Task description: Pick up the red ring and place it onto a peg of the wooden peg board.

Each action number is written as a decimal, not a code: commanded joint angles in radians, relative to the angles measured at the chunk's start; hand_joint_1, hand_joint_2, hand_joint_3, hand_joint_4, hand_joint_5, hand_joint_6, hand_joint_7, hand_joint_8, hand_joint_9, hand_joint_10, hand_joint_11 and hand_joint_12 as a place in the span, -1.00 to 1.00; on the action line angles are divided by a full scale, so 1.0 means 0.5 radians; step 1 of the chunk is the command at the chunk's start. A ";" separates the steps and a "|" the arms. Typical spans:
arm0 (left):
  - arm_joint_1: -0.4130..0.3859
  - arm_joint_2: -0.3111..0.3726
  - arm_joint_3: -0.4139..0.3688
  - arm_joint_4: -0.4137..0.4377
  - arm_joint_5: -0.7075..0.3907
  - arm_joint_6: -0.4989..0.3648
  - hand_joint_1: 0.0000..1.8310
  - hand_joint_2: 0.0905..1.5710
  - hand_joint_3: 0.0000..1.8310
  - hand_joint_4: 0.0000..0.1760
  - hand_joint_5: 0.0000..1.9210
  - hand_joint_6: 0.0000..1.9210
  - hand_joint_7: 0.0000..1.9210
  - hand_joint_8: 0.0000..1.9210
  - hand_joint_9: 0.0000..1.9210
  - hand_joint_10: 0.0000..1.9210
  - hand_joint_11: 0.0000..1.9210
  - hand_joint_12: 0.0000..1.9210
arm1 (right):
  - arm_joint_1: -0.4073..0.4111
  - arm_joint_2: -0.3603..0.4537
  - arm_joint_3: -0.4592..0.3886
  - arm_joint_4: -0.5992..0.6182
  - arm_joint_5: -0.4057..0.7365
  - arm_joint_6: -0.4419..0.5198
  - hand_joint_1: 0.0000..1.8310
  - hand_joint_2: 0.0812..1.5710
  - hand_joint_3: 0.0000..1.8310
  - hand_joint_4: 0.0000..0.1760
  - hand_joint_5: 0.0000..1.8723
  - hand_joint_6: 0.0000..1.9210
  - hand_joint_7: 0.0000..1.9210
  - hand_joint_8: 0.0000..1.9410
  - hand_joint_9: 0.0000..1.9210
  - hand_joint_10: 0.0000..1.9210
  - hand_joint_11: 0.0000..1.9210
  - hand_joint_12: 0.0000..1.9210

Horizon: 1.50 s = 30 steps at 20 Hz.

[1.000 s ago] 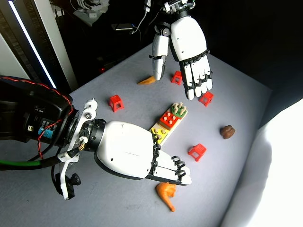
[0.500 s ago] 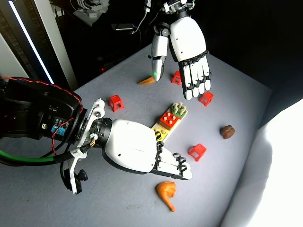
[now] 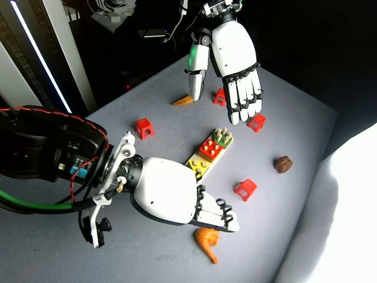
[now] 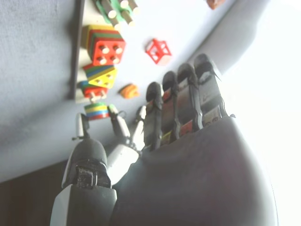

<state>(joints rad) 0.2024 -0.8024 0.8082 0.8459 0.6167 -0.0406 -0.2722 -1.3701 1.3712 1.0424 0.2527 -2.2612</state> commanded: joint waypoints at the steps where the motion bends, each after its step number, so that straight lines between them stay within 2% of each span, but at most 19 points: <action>1: -0.023 -0.007 0.003 0.097 -0.075 0.007 -1.00 0.60 -1.00 -1.00 -0.78 -1.00 -0.81 -1.00 -0.86 -1.00 -1.00 -0.76 | 0.007 -0.010 0.016 -0.049 0.127 -0.025 0.09 0.17 -1.00 0.48 0.08 -0.66 -0.73 -1.00 -0.99 -1.00 -1.00 -1.00; 2: -0.023 -0.007 0.003 0.097 -0.075 0.007 -1.00 0.60 -1.00 -1.00 -0.78 -1.00 -0.81 -1.00 -0.86 -1.00 -1.00 -0.78 | 0.009 -0.018 0.021 -0.049 0.127 -0.027 0.06 0.12 -1.00 0.25 0.07 -0.85 -0.73 -1.00 -1.00 -1.00 -1.00 -1.00; 4: -0.023 -0.007 0.003 0.097 -0.075 0.007 -1.00 0.60 -1.00 -1.00 -0.79 -1.00 -0.83 -1.00 -0.88 -1.00 -1.00 -0.81 | 0.015 -0.030 0.026 -0.049 0.127 -0.038 0.04 0.10 -1.00 -0.03 0.06 -0.96 -0.74 -1.00 -1.00 -1.00 -1.00 -1.00; 6: -0.023 -0.007 0.003 0.097 -0.075 0.007 -1.00 0.60 -1.00 -1.00 -0.79 -1.00 -0.83 -1.00 -0.88 -1.00 -1.00 -0.82 | 0.028 -0.033 0.027 -0.049 0.127 -0.039 0.01 0.10 -1.00 0.19 0.05 -0.98 -0.74 -0.99 -1.00 -1.00 -1.00 -1.00; 8: -0.023 -0.007 0.003 0.097 -0.075 0.007 -1.00 0.60 -1.00 -1.00 -0.77 -1.00 -0.81 -1.00 -0.87 -1.00 -1.00 -0.78 | 0.039 -0.033 0.031 -0.049 0.127 -0.041 0.03 0.09 -1.00 0.12 0.04 -0.98 -0.74 -1.00 -0.99 -1.00 -1.00 -1.00; 9: -0.023 -0.007 0.003 0.097 -0.075 0.007 -1.00 0.60 -1.00 -1.00 -0.80 -1.00 -0.85 -1.00 -0.91 -1.00 -1.00 -0.86 | 0.041 -0.033 0.032 -0.049 0.126 -0.045 -0.05 0.09 -1.00 0.53 -0.06 -1.00 -0.78 -1.00 -1.00 -1.00 -1.00 -1.00; 11: -0.023 -0.007 0.003 0.097 -0.075 0.007 -1.00 0.60 -1.00 -1.00 -0.79 -1.00 -0.83 -1.00 -0.89 -1.00 -1.00 -0.81 | 0.032 -0.033 0.032 -0.049 0.126 -0.046 -0.20 -0.01 -1.00 0.77 -0.21 -1.00 -0.81 -1.00 -1.00 -1.00 -1.00 -1.00; 14: -0.023 -0.007 0.003 0.097 -0.075 0.007 -1.00 0.60 -1.00 -1.00 -0.78 -1.00 -0.82 -1.00 -0.88 -1.00 -1.00 -0.77 | 0.022 -0.031 0.032 -0.049 0.126 -0.048 -0.29 -0.11 -1.00 0.78 -0.28 -1.00 -0.83 -1.00 -1.00 -1.00 -1.00 -1.00; 15: -0.023 -0.007 0.003 0.097 -0.075 0.007 -1.00 0.60 -1.00 -1.00 -0.80 -1.00 -0.85 -1.00 -0.91 -0.99 -1.00 -0.86 | 0.022 -0.031 0.032 -0.049 0.126 -0.048 -0.32 -0.12 -1.00 0.76 -0.31 -1.00 -0.84 -1.00 -1.00 -1.00 -1.00 -1.00; 16: -0.023 -0.007 0.003 0.097 -0.075 0.007 -1.00 0.61 -1.00 -1.00 -0.79 -1.00 -0.84 -1.00 -0.91 -0.99 -1.00 -0.86 | 0.024 -0.031 0.032 -0.049 0.126 -0.053 -0.36 -0.14 -1.00 0.76 -0.38 -1.00 -0.90 -1.00 -1.00 -1.00 -1.00 -1.00; 17: -0.023 -0.007 0.003 0.097 -0.075 0.007 -1.00 0.61 -1.00 -1.00 -0.80 -1.00 -0.84 -1.00 -0.91 -1.00 -1.00 -0.90 | 0.028 -0.028 0.032 -0.049 0.126 -0.058 -0.41 -0.17 -1.00 0.88 -0.47 -1.00 -0.96 -1.00 -1.00 -1.00 -1.00 -1.00; 19: -0.023 -0.007 0.003 0.097 -0.075 0.007 -1.00 0.61 -1.00 -1.00 -0.78 -1.00 -0.82 -1.00 -0.88 -1.00 -1.00 -0.81 | 0.034 0.006 0.019 -0.049 0.126 -0.057 -0.48 -0.20 -1.00 0.87 -0.57 -1.00 -1.00 -1.00 -1.00 -1.00 -1.00 -1.00; 21: -0.023 -0.007 0.003 0.097 -0.075 0.007 -1.00 0.60 -1.00 -1.00 -0.80 -1.00 -0.83 -1.00 -0.88 -1.00 -1.00 -0.80 | 0.034 0.074 -0.030 -0.049 0.137 -0.058 -0.54 -0.22 -1.00 0.99 -0.64 -1.00 -1.00 -1.00 -1.00 -1.00 -1.00 -1.00; 23: -0.023 -0.007 0.003 0.097 -0.075 0.007 -1.00 0.59 -1.00 -1.00 -0.79 -1.00 -0.83 -1.00 -0.88 -1.00 -1.00 -0.80 | 0.011 0.218 -0.176 -0.049 0.182 -0.058 -0.57 -0.22 -1.00 0.93 -0.69 -1.00 -1.00 -1.00 -1.00 -1.00 -1.00 -1.00; 26: -0.023 -0.001 0.003 0.097 -0.075 0.007 -1.00 0.60 -1.00 -1.00 -0.79 -1.00 -0.82 -1.00 -0.88 -1.00 -1.00 -0.77 | -0.026 0.468 -0.446 -0.049 0.196 -0.150 -0.70 -0.24 -1.00 0.99 -0.73 -1.00 -1.00 -1.00 -1.00 -1.00 -1.00 -1.00; 27: -0.023 0.003 0.003 0.097 -0.075 0.007 -1.00 0.59 -1.00 -1.00 -0.81 -1.00 -0.84 -1.00 -0.90 -1.00 -1.00 -0.82 | -0.029 0.540 -0.517 -0.050 0.205 -0.170 -0.76 -0.20 -1.00 1.00 -0.71 -0.99 -1.00 -1.00 -1.00 -1.00 -1.00 -1.00; 28: -0.023 0.005 0.003 0.097 -0.075 0.007 -1.00 0.61 -1.00 -1.00 -0.80 -1.00 -0.83 -1.00 -0.89 -1.00 -1.00 -0.85 | -0.031 0.585 -0.558 -0.049 0.205 -0.168 -0.82 -0.15 -1.00 0.75 -0.69 -0.99 -0.98 -0.99 -1.00 -1.00 -1.00 -1.00; 29: -0.023 0.005 0.003 0.097 -0.075 0.007 -1.00 0.61 -1.00 -1.00 -0.80 -1.00 -0.83 -1.00 -0.89 -1.00 -1.00 -0.84 | -0.032 0.702 -0.664 -0.050 0.203 -0.169 -0.83 -0.11 -0.99 0.52 -0.62 -0.99 -0.89 -0.99 -0.99 -1.00 -1.00 -1.00; 30: -0.023 0.005 0.003 0.097 -0.075 0.007 -1.00 0.60 -1.00 -1.00 -0.78 -1.00 -0.82 -1.00 -0.87 -1.00 -1.00 -0.78 | -0.031 0.779 -0.737 -0.050 0.204 -0.170 -0.91 0.00 -0.98 -0.06 -0.51 -0.98 -0.66 -0.98 -0.82 -0.97 -1.00 -1.00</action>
<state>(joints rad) 0.2028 -0.8055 0.8082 0.8459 0.6163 -0.0406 -0.2974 -0.9714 0.9840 1.0382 0.2871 -2.3463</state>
